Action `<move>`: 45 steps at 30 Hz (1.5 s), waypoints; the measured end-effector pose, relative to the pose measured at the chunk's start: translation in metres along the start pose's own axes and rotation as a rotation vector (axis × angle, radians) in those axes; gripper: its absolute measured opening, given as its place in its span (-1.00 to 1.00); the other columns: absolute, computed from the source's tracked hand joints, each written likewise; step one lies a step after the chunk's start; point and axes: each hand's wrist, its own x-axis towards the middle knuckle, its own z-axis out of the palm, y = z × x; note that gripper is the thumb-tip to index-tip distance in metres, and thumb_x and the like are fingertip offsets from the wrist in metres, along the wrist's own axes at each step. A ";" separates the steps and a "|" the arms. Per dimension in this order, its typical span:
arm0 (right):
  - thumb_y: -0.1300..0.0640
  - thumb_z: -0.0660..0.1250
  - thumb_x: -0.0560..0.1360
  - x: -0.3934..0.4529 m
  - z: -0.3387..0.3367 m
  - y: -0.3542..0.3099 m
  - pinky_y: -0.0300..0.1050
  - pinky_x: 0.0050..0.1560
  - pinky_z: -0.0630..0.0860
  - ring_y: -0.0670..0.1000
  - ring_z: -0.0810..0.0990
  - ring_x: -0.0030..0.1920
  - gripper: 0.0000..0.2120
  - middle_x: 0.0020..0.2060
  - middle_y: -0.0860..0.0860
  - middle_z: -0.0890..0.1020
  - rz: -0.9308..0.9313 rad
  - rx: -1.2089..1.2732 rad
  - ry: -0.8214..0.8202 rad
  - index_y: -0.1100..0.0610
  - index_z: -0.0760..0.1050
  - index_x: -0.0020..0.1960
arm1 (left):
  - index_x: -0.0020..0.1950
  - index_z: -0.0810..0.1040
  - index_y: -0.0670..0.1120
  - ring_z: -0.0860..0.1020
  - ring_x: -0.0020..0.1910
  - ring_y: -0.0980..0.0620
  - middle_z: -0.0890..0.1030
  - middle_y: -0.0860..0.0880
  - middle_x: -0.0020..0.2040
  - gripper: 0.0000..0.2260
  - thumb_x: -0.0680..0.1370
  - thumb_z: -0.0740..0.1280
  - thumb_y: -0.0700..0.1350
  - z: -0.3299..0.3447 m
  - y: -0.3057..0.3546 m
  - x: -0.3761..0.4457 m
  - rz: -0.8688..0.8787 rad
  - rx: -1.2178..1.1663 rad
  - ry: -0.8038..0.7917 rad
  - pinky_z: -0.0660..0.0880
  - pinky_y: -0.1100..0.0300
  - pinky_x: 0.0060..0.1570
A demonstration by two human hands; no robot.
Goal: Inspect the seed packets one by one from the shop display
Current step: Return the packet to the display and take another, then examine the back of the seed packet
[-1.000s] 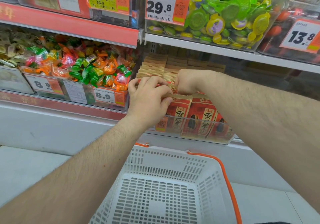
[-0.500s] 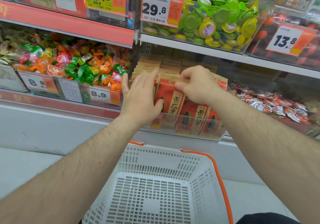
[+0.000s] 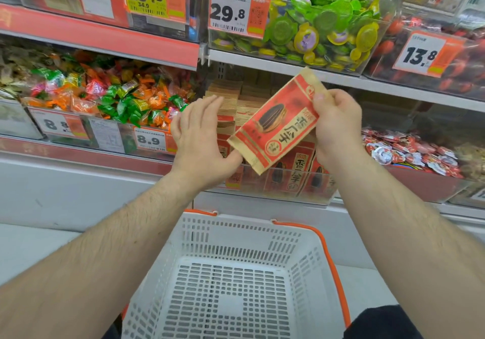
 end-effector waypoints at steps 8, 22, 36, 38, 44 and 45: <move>0.21 0.26 0.62 -0.035 -0.013 0.001 -0.18 -0.34 0.56 -0.10 0.66 -0.34 -0.81 -0.34 -0.03 0.64 -0.055 -0.198 -0.320 0.09 0.46 -0.17 | 0.46 0.25 0.07 0.44 0.24 0.12 0.51 0.11 0.20 -0.26 0.26 0.29 -0.07 -0.028 0.024 -0.017 -0.096 -0.530 -0.426 0.35 0.12 0.23; 0.21 0.50 0.44 -0.088 -0.026 0.059 -0.01 -0.11 0.59 -0.01 0.63 -0.22 -0.78 -0.32 -0.06 0.69 -0.012 -0.262 -0.493 -0.07 0.65 -0.30 | -0.13 0.72 0.01 0.67 -0.13 0.06 0.72 -0.02 -0.11 -0.77 0.56 0.36 -0.28 -0.011 0.018 -0.053 -0.534 -0.860 -0.518 0.63 0.22 -0.21; 0.25 0.51 0.40 -0.100 -0.026 0.056 -0.26 -0.34 0.51 -0.11 0.60 -0.38 -0.76 -0.39 -0.08 0.68 0.018 -0.169 -0.573 -0.09 0.67 -0.29 | -0.12 0.75 -0.02 0.61 -0.07 -0.33 0.69 0.00 -0.12 -0.83 0.35 0.43 -0.17 -0.021 0.006 -0.065 -0.384 -0.859 -0.434 0.59 -0.25 -0.02; 0.26 0.50 0.40 -0.100 -0.026 0.056 -0.30 -0.37 0.50 -0.14 0.59 -0.39 -0.77 -0.39 -0.10 0.68 0.015 -0.158 -0.570 -0.07 0.67 -0.27 | -0.13 0.76 0.03 0.63 -0.10 -0.26 0.69 0.02 -0.13 -0.83 0.35 0.43 -0.17 -0.021 0.006 -0.065 -0.382 -0.855 -0.434 0.59 -0.24 -0.02; 0.24 0.48 0.43 -0.100 -0.027 0.057 -0.30 -0.40 0.49 -0.17 0.55 -0.45 -0.80 -0.49 -0.14 0.62 -0.008 -0.175 -0.538 -0.03 0.65 -0.28 | -0.07 0.75 0.01 0.66 -0.08 -0.21 0.72 -0.09 -0.04 -0.83 0.39 0.42 -0.10 -0.018 0.004 -0.065 -0.426 -0.824 -0.476 0.66 -0.01 -0.10; 0.24 0.47 0.45 -0.100 -0.028 0.057 -0.29 -0.41 0.48 -0.17 0.53 -0.47 -0.80 -0.52 -0.12 0.60 -0.010 -0.167 -0.528 -0.02 0.64 -0.28 | -0.04 0.73 0.02 0.67 -0.11 -0.13 0.73 -0.09 -0.03 -0.83 0.40 0.42 -0.10 -0.017 0.004 -0.065 -0.445 -0.801 -0.497 0.65 0.09 -0.16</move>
